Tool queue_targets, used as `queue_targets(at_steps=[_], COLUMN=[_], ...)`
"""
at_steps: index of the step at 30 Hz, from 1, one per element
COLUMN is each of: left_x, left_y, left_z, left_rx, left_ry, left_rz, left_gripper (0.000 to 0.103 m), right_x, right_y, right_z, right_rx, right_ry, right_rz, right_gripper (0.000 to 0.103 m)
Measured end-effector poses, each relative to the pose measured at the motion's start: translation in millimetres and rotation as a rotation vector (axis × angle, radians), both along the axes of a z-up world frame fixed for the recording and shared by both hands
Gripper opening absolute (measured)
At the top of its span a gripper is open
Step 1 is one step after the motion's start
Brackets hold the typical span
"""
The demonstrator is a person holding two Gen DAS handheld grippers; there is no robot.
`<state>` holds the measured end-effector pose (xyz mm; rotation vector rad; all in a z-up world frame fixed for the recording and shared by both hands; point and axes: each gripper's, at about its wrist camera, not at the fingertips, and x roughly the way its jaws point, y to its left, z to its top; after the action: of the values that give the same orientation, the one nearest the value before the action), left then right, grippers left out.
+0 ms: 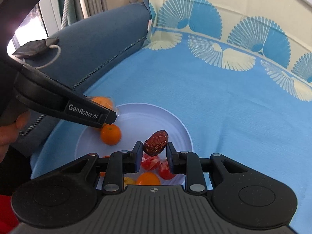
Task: Organize fruits
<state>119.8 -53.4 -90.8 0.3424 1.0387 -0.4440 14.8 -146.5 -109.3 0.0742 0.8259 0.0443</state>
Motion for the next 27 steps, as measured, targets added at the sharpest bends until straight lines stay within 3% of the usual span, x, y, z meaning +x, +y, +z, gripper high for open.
queue_targets(at_steps=[4,5,6,7,8,10,19,27], left_x=[9,10,10,9,7,-1,-50,-102], left_y=[-3,-2,-1,2,5,12,46,66], left_z=[-10,-10,-8,-4,1,10,38,56], left_rx=[0.004,-0.002,-0.01,-0.016,-0.022,-0.023,-0.006,0.003], left_ry=[0.035,0.043,0.043,0.027,0.0,-0.043,-0.02,-0.08], left_rz=[-0.026,-0.03,-0.031,-0.024,-0.016,-0.021,0.045,0.098], left_gripper=[0.042,0.059,0.085,0.095,0.103,0.103,0.103,0.103], right_x=[12,14,16,17,17,10,-50,-93], right_y=[-3,-2,-2,-3,-3,-4,11,28], right_z=[-9,-10,-10,-10,-9,-4,22,43], right_rx=[-0.001,-0.002,-0.002,-0.001,-0.002,-0.009,-0.03,-0.127], right_ry=[0.016,0.025,0.036,0.05,0.057,0.051,0.054,-0.035], right_rz=[0.01,0.016,0.02,0.02,0.016,-0.002,-0.052,-0.117], right_gripper=[0.028,0.029,0.044,0.065,0.07,0.078,0.099,0.102])
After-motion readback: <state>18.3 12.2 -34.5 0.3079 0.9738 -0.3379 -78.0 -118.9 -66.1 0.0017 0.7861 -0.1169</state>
